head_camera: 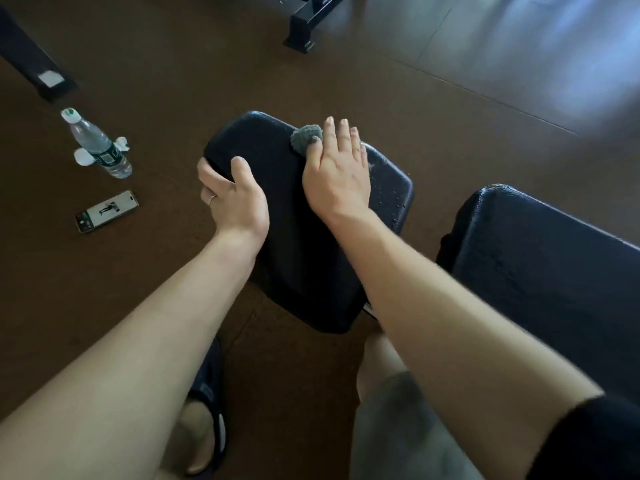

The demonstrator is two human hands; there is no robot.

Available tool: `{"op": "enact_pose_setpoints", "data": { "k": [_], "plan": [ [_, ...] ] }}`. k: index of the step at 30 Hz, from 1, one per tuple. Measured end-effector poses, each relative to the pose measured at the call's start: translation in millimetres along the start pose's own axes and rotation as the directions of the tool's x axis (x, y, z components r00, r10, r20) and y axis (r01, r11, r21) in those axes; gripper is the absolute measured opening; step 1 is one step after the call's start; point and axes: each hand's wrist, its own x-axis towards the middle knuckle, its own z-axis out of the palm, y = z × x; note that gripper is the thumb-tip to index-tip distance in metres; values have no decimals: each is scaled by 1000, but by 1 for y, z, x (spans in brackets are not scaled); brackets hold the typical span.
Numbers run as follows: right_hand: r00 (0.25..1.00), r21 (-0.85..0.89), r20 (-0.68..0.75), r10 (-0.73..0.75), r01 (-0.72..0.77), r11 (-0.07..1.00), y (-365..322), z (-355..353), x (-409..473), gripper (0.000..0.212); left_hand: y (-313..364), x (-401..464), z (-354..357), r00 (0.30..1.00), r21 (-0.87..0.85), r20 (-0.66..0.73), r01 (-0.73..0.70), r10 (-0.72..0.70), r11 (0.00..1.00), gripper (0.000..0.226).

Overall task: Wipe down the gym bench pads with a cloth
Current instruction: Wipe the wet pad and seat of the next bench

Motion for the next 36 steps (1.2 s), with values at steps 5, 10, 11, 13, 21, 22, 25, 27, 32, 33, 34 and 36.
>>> {"op": "enact_pose_setpoints", "data": {
  "k": [5,10,11,13,21,22,25,27,32,33,34,36],
  "plan": [
    [980,-16,16,-196,196,980,-6,14,-143,60,-5,-2,-2,999,-31,1,-43,43,999,59],
    [954,-76,25,-297,298,951,12,13,-146,56,-10,3,-22,992,-76,101,-64,72,995,54],
    [966,-80,-9,-257,256,963,13,12,-124,56,-12,3,-26,989,-59,128,-64,71,996,53],
    [995,-60,-35,-98,96,994,16,9,-77,56,-15,-1,-30,981,-45,183,-54,61,998,53],
    [994,-43,-98,-48,44,998,7,27,-170,60,-37,-24,-17,973,15,195,-126,121,992,59],
    [996,-60,-76,-54,50,997,16,27,-192,60,-39,-24,-16,973,8,192,-130,126,991,59],
    [992,9,-104,67,-67,998,45,22,-182,58,-44,-23,-14,972,8,190,-142,138,990,60],
    [954,149,-150,260,-238,960,52,17,-138,57,-46,-22,-14,973,18,192,-132,126,991,59],
    [801,387,-119,586,-506,771,52,6,-75,59,-45,-25,-10,976,16,174,-133,128,991,58],
    [810,392,-125,573,-491,778,49,8,-86,59,-45,-26,-9,977,18,161,-141,136,990,58],
    [825,399,-138,548,-461,793,44,11,-103,59,-44,-27,-7,978,21,148,-153,149,988,58],
    [852,408,-130,507,-420,811,29,19,-148,59,-45,-29,-4,978,29,115,-177,172,984,58]
  ]
}}
